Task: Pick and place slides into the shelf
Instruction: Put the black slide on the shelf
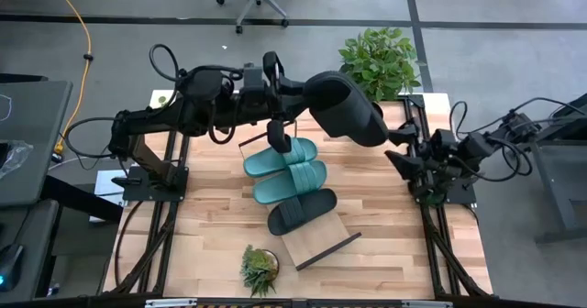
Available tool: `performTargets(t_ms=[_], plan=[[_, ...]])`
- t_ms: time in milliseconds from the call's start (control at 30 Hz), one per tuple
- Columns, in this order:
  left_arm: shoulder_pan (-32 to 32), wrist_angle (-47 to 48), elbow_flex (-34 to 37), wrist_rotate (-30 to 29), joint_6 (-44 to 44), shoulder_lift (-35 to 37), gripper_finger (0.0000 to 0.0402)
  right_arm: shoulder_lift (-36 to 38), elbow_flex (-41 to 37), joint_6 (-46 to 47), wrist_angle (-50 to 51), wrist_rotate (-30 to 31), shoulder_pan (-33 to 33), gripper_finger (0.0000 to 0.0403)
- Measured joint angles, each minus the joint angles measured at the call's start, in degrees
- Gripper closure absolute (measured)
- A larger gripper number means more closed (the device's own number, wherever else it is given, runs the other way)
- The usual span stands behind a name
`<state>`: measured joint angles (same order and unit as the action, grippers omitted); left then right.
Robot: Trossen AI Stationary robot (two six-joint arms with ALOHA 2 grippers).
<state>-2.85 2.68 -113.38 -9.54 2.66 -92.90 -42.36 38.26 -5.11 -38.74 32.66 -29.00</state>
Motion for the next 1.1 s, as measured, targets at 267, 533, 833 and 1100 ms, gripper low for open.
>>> performTargets(t_ms=[267, 533, 833, 1100], plan=[[0.1, -0.2, 0.0, -0.1, -1.2, -1.8, 0.0370, -4.7, 0.0, 1.0, -4.0, -1.2, 2.6, 0.0151], [0.7, -0.2, 0.0, 0.3, -1.4, -3.1, 0.0372, -5.6, 0.0, 0.2, -5.6, -1.0, 3.5, 0.0152], [0.7, -5.9, 0.0, 1.2, 0.0, -3.0, 0.0372, -5.6, 0.0, 0.2, -4.7, -0.3, 3.5, 0.0194], [0.7, -3.6, 0.0, 1.2, 0.1, -3.0, 0.0370, -5.6, 0.0, 0.2, -5.0, -2.3, 3.5, 0.0229]])
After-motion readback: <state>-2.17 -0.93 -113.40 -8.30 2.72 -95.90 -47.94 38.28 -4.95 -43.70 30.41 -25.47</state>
